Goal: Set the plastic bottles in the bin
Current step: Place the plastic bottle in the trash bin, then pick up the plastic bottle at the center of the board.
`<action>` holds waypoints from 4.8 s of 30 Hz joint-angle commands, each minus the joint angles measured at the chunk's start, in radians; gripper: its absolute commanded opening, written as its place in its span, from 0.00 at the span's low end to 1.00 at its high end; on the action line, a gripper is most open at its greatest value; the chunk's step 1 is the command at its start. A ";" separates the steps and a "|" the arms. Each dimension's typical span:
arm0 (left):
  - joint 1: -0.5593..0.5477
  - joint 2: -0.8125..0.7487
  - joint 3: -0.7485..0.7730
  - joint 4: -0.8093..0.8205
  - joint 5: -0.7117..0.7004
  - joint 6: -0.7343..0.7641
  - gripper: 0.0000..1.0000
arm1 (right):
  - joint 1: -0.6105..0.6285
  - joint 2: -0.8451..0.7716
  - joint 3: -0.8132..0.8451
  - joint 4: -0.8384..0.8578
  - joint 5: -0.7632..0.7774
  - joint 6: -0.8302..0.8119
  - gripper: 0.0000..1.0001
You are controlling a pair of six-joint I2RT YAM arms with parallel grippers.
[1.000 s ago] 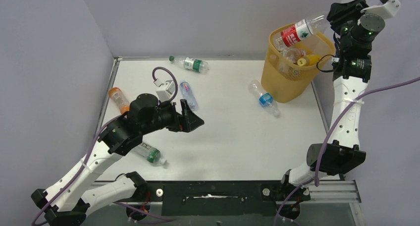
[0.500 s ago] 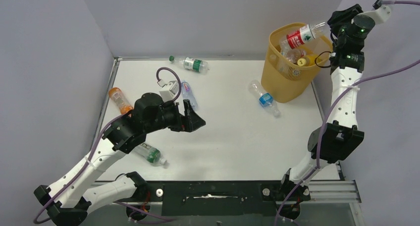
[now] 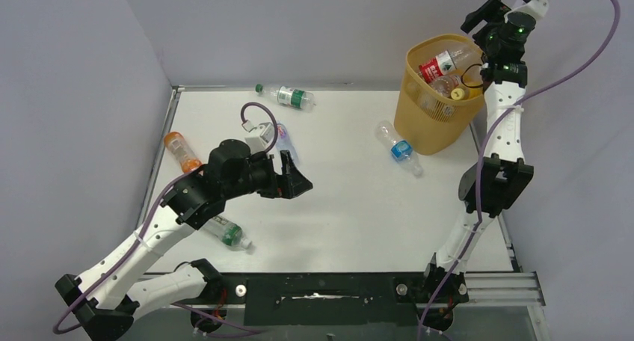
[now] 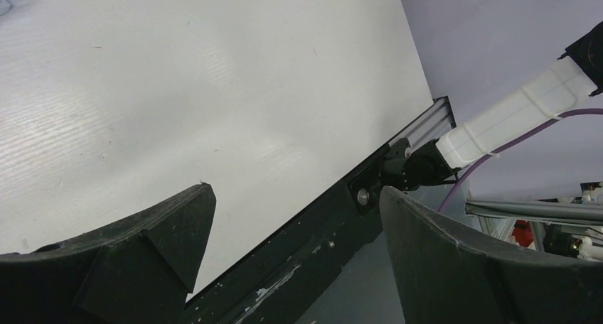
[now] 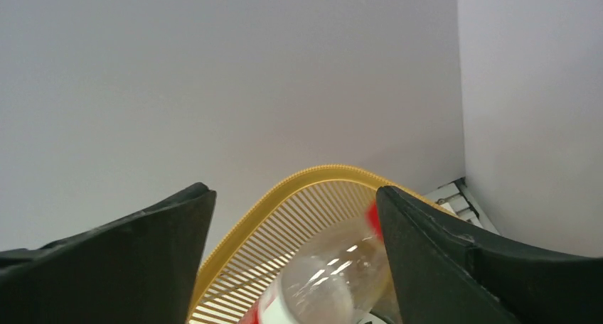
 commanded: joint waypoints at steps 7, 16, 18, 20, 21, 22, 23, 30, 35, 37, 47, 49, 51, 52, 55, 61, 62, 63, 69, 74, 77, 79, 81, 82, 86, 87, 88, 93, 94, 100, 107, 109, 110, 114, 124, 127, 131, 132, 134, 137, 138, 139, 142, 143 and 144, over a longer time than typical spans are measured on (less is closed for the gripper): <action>0.003 0.026 -0.004 0.061 -0.031 -0.013 0.87 | 0.036 -0.142 0.049 -0.042 -0.053 -0.048 0.98; 0.050 0.146 0.074 -0.016 -0.201 -0.012 0.87 | 0.202 -0.447 -0.127 -0.148 -0.047 -0.079 0.98; 0.092 0.174 0.084 -0.015 -0.205 -0.012 0.87 | 0.261 -0.529 -0.221 -0.162 -0.042 -0.074 0.98; 0.147 0.202 0.088 -0.012 -0.204 -0.007 0.87 | 0.322 -0.614 -0.320 -0.167 -0.052 -0.065 0.98; 0.176 0.217 0.092 -0.013 -0.207 -0.004 0.87 | 0.355 -0.647 -0.363 -0.178 -0.048 -0.066 0.98; 0.205 0.231 0.094 -0.011 -0.209 0.000 0.87 | 0.391 -0.682 -0.401 -0.192 -0.041 -0.063 0.98; 0.232 0.248 0.097 -0.005 -0.213 0.005 0.87 | 0.424 -0.711 -0.433 -0.210 -0.042 -0.062 0.98; 0.307 0.464 0.194 0.009 -0.301 0.039 0.87 | 0.589 -0.838 -0.637 -0.309 -0.082 -0.001 0.98; 0.294 0.625 0.290 0.028 -0.345 0.024 0.87 | 0.602 -0.893 -0.723 -0.335 -0.154 0.036 0.98; 0.287 0.673 0.314 0.039 -0.364 0.021 0.87 | 0.604 -0.905 -0.733 -0.359 -0.161 0.035 0.98; 0.281 0.872 0.389 0.043 -0.427 0.013 0.87 | 0.609 -0.967 -0.831 -0.400 -0.232 0.048 0.98; 0.279 0.910 0.408 0.044 -0.429 0.009 0.87 | 0.609 -0.976 -0.850 -0.401 -0.235 0.048 0.98; 0.274 0.949 0.434 0.041 -0.433 0.003 0.87 | 0.609 -0.981 -0.859 -0.403 -0.239 0.048 0.98; 0.272 0.968 0.446 0.040 -0.433 -0.001 0.87 | 0.609 -0.984 -0.861 -0.404 -0.240 0.048 0.98; 0.266 1.013 0.476 0.042 -0.434 -0.008 0.87 | 0.609 -0.987 -0.867 -0.411 -0.235 0.043 0.98; 0.262 1.081 0.504 0.051 -0.433 -0.009 0.84 | 0.610 -0.989 -0.891 -0.411 -0.236 0.036 0.98; 0.262 1.089 0.503 0.054 -0.433 -0.008 0.81 | 0.610 -0.988 -0.895 -0.409 -0.238 0.036 0.98; 0.262 1.095 0.501 0.056 -0.432 -0.008 0.77 | 0.610 -0.987 -0.899 -0.407 -0.240 0.036 0.98; 0.262 1.071 0.449 0.081 -0.425 0.012 0.49 | 0.610 -0.986 -0.927 -0.388 -0.241 0.039 0.98; 0.248 0.997 0.414 0.049 -0.418 0.038 0.42 | 0.611 -0.986 -0.947 -0.372 -0.239 0.043 0.98; 0.214 0.902 0.365 0.040 -0.397 0.060 0.42 | 0.609 -0.978 -0.939 -0.371 -0.237 0.044 0.98; 0.184 0.832 0.333 0.032 -0.349 0.074 0.42 | 0.609 -0.966 -0.928 -0.367 -0.248 0.049 0.98; 0.147 0.755 0.295 0.040 -0.278 0.093 0.42 | 0.608 -0.950 -0.916 -0.359 -0.263 0.057 0.98; 0.129 0.714 0.276 0.044 -0.241 0.099 0.42 | 0.609 -0.942 -0.914 -0.352 -0.274 0.063 0.98; 0.060 0.540 0.184 0.086 -0.098 0.111 0.42 | 0.609 -0.923 -0.907 -0.318 -0.318 0.092 0.98; 0.047 0.490 0.155 0.110 -0.060 0.110 0.42 | 0.608 -0.920 -0.905 -0.312 -0.324 0.099 0.98; 0.034 0.447 0.133 0.135 -0.007 0.105 0.42 | 0.607 -0.916 -0.902 -0.303 -0.330 0.107 0.98; -0.010 0.281 0.070 0.220 0.144 0.080 0.42 | 0.608 -0.893 -0.876 -0.263 -0.375 0.148 0.99; -0.020 0.261 0.066 0.232 0.161 0.076 0.42 | 0.609 -0.886 -0.868 -0.260 -0.381 0.155 1.00; -0.069 0.210 0.050 0.290 0.229 0.064 0.43 | 0.612 -0.850 -0.811 -0.250 -0.396 0.180 0.96; -0.123 0.207 0.047 0.332 0.223 0.046 0.43 | 0.612 -0.830 -0.799 -0.228 -0.414 0.199 0.91; -0.125 0.202 0.047 0.341 0.218 0.042 0.43 | 0.613 -0.829 -0.805 -0.228 -0.418 0.204 0.88; -0.126 0.200 0.046 0.344 0.219 0.039 0.43 | 0.614 -0.832 -0.808 -0.230 -0.416 0.205 0.86; -0.131 0.190 0.048 0.362 0.223 0.033 0.43 | 0.614 -0.842 -0.823 -0.249 -0.398 0.206 0.85; -0.142 0.181 0.052 0.387 0.225 0.022 0.43 | 0.630 -0.830 -0.827 -0.237 -0.415 0.222 0.62; -0.147 0.183 0.052 0.388 0.220 0.022 0.43 | 0.639 -0.821 -0.823 -0.229 -0.422 0.227 0.48; -0.151 0.180 0.049 0.389 0.216 0.022 0.43 | 0.658 -0.812 -0.809 -0.229 -0.420 0.227 0.33; -0.150 0.180 0.049 0.389 0.215 0.023 0.43 | 0.662 -0.812 -0.808 -0.230 -0.417 0.227 0.30; -0.150 0.181 0.048 0.385 0.208 0.025 0.43 | 0.667 -0.810 -0.803 -0.232 -0.414 0.226 0.22; -0.151 0.179 0.058 0.361 0.183 0.032 0.48 | 0.670 -0.806 -0.789 -0.245 -0.402 0.218 0.16; -0.151 0.178 0.066 0.348 0.172 0.035 0.52 | 0.672 -0.805 -0.779 -0.256 -0.394 0.212 0.15; -0.151 0.178 0.079 0.322 0.158 0.044 0.57 | 0.672 -0.800 -0.764 -0.268 -0.384 0.203 0.14; -0.150 0.167 0.134 0.227 0.096 0.075 0.67 | 0.667 -0.777 -0.691 -0.323 -0.344 0.159 0.14; -0.149 0.160 0.155 0.197 0.076 0.083 0.70 | 0.661 -0.763 -0.656 -0.347 -0.335 0.142 0.14; -0.148 0.149 0.176 0.164 0.052 0.089 0.71 | 0.652 -0.748 -0.614 -0.368 -0.329 0.128 0.14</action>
